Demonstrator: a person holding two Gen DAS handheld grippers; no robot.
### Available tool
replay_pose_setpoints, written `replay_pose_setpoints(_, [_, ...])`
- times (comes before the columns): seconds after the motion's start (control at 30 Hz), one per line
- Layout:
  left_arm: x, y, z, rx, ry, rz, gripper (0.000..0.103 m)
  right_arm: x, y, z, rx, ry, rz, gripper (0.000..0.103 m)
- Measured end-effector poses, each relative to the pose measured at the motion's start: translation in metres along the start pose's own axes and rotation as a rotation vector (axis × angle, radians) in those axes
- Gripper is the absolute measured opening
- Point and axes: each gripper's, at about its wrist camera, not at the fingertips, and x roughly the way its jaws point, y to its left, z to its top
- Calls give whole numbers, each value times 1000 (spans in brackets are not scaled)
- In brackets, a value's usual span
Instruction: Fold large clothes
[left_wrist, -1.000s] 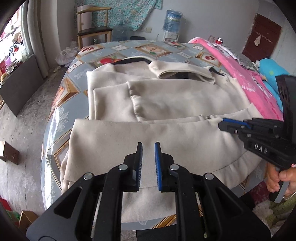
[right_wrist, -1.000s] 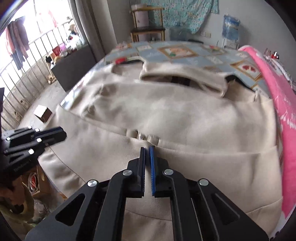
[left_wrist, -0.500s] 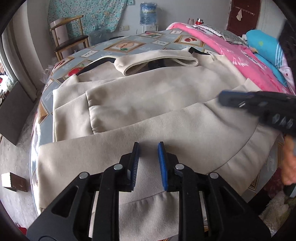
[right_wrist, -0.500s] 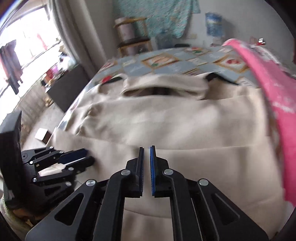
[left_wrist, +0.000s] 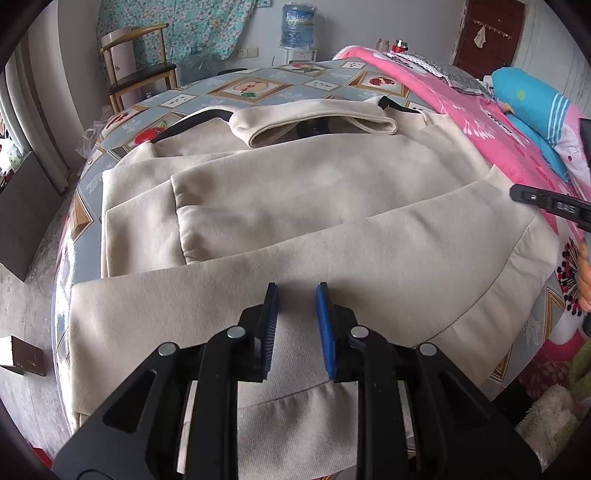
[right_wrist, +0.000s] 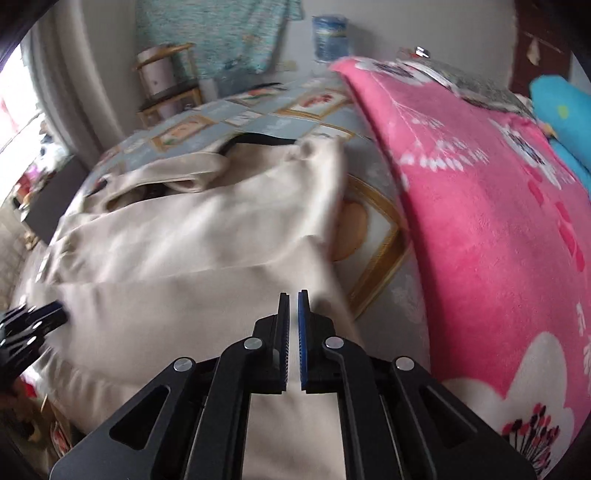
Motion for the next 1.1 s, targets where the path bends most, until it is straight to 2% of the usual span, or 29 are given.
replay_pose_setpoints(0.07, [1, 1, 0, 0, 2, -3, 21, -17, 19, -11, -88, 1, 89, 5])
replay_pose_setpoints(0.1, [1, 1, 0, 0, 3, -4, 21, -21, 28, -20, -145, 25, 93, 5])
replay_pose_setpoints(0.13, [1, 1, -1, -1, 3, -4, 21, -20, 30, -26, -168, 45, 72, 5])
replay_pose_setpoints(0.2, [1, 1, -1, 2, 2, -5, 21, -4, 17, -45, -186, 122, -58, 5])
replay_pose_setpoints(0.23, [1, 1, -1, 7, 2, -9, 21, 1, 7, -50, -170, 143, -91, 3])
replay_pose_setpoints(0.3, [1, 3, -1, 16, 7, -25, 21, -8, -14, -50, -69, 147, -43, 4])
replay_pose_setpoints(0.37, [2, 6, 2, 35, 28, -43, 21, -27, 2, -43, -124, 97, -64, 7])
replay_pose_setpoints(0.4, [2, 8, 3, 42, 39, -57, 21, -34, 12, -41, -158, 77, -39, 8])
replay_pose_setpoints(0.5, [4, 12, 7, 51, 64, -92, 21, -43, 64, -37, -286, 61, 170, 8])
replay_pose_setpoints(0.53, [4, 14, 8, 49, 73, -108, 21, -40, 77, -40, -319, 74, 204, 9])
replay_pose_setpoints(0.6, [5, 20, 10, 38, 89, -142, 21, -23, 98, -51, -396, 116, 194, 9])
replay_pose_setpoints(0.7, [8, 27, 13, 23, 119, -197, 21, 3, 91, -60, -389, 203, 176, 9])
replay_pose_setpoints(0.8, [12, 36, 19, -1, 161, -254, 21, -11, 96, -53, -380, 202, 163, 13])
replay_pose_setpoints(0.87, [15, 41, 22, -15, 189, -289, 20, -31, 126, -53, -444, 135, 258, 22])
replay_pose_setpoints(0.9, [16, 43, 23, -22, 204, -305, 20, -35, 136, -55, -458, 124, 303, 35])
replay_pose_setpoints(0.93, [18, 45, 25, -30, 216, -318, 20, -37, 152, -57, -487, 110, 352, 40])
replay_pose_setpoints(1.0, [21, 48, 26, -47, 234, -340, 20, -29, 174, -64, -542, 104, 350, 40])
replay_pose_setpoints(1.1, [23, 51, 27, -62, 248, -355, 17, 3, 181, -73, -534, 173, 339, 40])
